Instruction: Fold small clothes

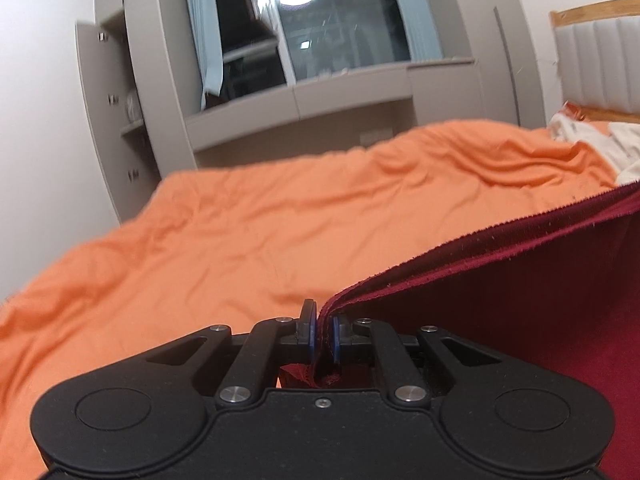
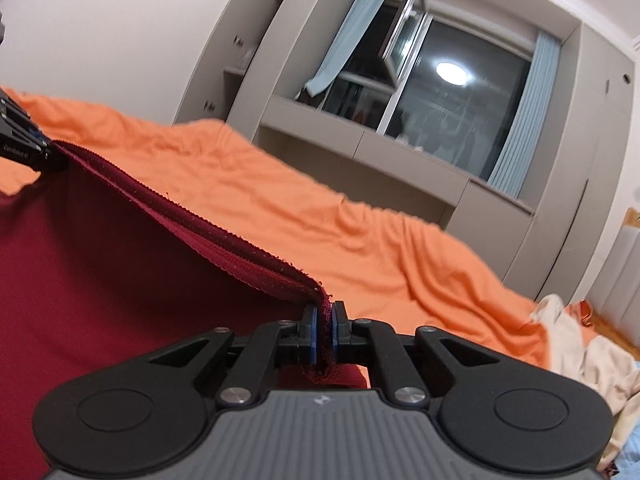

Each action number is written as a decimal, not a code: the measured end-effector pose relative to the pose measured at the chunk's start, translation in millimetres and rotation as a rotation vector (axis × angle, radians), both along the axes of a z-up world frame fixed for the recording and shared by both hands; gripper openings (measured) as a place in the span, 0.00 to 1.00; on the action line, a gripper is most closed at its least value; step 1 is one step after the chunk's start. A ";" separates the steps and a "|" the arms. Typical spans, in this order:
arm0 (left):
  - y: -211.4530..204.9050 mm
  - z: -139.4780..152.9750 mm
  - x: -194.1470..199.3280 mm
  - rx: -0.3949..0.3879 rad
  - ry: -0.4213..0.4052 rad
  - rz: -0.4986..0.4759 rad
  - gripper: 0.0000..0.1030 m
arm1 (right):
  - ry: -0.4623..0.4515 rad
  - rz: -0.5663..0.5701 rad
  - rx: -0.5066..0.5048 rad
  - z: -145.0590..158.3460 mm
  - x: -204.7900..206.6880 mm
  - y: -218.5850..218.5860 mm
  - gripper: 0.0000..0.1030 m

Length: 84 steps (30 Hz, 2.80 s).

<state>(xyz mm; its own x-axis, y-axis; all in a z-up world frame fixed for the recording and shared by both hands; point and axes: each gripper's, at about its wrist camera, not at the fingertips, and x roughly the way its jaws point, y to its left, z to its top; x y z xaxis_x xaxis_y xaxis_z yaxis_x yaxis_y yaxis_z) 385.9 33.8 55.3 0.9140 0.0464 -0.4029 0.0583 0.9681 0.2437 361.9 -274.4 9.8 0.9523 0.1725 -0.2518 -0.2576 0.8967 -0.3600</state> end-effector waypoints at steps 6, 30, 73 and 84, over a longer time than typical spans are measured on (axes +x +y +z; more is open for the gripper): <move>-7.2 -24.3 32.1 0.057 0.076 0.028 0.09 | 0.079 0.010 -0.023 -29.3 34.5 3.7 0.07; -0.9 -63.2 104.7 -0.058 0.321 0.153 0.35 | 0.204 -0.018 0.021 -47.2 64.0 -9.5 0.57; 112.8 -25.6 -33.7 -0.459 0.139 0.236 0.99 | 0.225 0.071 0.269 -10.5 -65.1 22.8 1.00; 144.4 -59.8 -26.8 -0.665 0.263 0.051 0.99 | 0.262 0.103 0.169 -38.0 -72.7 57.1 1.00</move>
